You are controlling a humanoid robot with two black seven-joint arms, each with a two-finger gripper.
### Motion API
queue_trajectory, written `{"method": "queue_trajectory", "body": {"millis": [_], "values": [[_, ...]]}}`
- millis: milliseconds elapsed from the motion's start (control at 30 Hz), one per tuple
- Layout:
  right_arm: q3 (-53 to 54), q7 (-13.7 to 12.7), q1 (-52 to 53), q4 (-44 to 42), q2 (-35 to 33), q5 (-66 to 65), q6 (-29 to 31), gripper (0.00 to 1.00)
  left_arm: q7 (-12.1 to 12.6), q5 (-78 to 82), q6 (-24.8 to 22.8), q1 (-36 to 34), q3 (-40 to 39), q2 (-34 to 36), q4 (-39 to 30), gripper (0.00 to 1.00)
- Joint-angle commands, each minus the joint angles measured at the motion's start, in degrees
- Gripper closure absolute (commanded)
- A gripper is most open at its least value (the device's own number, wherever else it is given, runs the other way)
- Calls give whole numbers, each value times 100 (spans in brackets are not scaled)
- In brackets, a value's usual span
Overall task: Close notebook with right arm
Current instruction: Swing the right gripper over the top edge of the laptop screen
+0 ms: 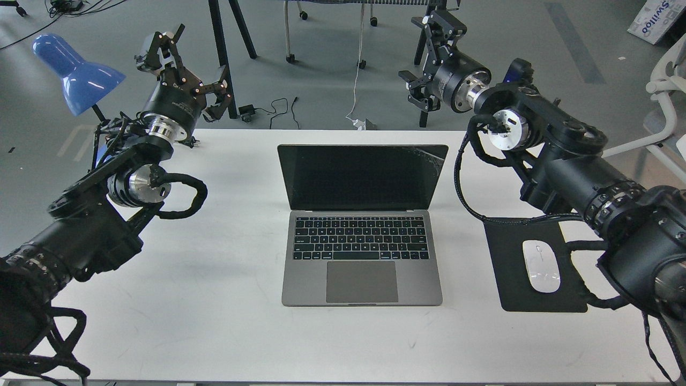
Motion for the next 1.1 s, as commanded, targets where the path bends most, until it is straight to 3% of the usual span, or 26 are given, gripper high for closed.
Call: {"method": "queue_trajectory", "body": {"millis": [0, 533, 1067], "values": [[-98, 0, 7, -86, 61, -9, -26, 0, 0, -5, 1, 0, 0, -1, 0, 0], [-1610, -26, 156, 11, 17, -26, 80, 0, 0, -5, 1, 0, 0, -9, 0, 0], [-2472, -44, 341, 107, 17, -35, 985, 0, 0, -13, 1, 0, 0, -9, 0, 0]]}}
